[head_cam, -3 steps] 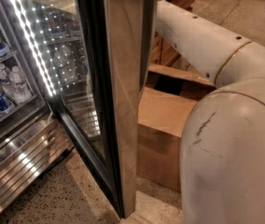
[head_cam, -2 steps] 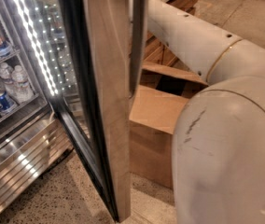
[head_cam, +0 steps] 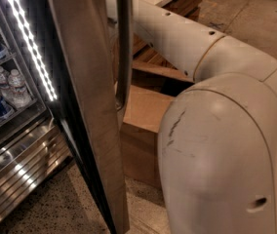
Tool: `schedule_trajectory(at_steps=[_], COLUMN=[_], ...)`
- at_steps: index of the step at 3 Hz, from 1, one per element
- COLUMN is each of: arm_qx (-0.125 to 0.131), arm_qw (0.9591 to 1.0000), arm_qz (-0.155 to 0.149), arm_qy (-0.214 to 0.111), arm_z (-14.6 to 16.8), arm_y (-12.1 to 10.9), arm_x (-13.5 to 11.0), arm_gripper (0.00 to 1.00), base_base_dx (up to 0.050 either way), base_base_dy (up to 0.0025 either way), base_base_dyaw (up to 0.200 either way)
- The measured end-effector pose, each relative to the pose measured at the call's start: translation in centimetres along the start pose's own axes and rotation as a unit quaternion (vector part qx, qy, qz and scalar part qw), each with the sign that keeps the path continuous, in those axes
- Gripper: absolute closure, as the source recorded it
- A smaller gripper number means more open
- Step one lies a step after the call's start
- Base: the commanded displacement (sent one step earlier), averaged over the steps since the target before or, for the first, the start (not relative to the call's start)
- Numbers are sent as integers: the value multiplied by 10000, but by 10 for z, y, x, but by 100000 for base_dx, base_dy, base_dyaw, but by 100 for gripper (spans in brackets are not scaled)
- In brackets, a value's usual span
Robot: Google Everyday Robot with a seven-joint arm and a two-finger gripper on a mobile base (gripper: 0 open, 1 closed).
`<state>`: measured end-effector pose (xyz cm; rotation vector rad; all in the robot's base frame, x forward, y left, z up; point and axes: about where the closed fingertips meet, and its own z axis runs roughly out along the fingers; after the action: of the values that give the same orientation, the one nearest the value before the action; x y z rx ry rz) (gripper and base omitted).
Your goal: Close right fridge door
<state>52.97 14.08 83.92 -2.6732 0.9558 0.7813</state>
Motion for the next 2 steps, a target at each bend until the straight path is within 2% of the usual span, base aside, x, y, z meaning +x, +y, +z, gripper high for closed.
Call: schedule_trajectory(at_steps=[1, 2], arm_qx=[-2, -90], arm_qw=[10000, 9998], arm_qz=[0, -72], arm_qy=[0, 153], arm_z=[-2, 17], arm_y=[1, -28], arm_x=[3, -6], arm_gripper=[100, 100], base_base_dx=[0, 0], base_base_dy=[0, 0], base_base_dyaw=[0, 0])
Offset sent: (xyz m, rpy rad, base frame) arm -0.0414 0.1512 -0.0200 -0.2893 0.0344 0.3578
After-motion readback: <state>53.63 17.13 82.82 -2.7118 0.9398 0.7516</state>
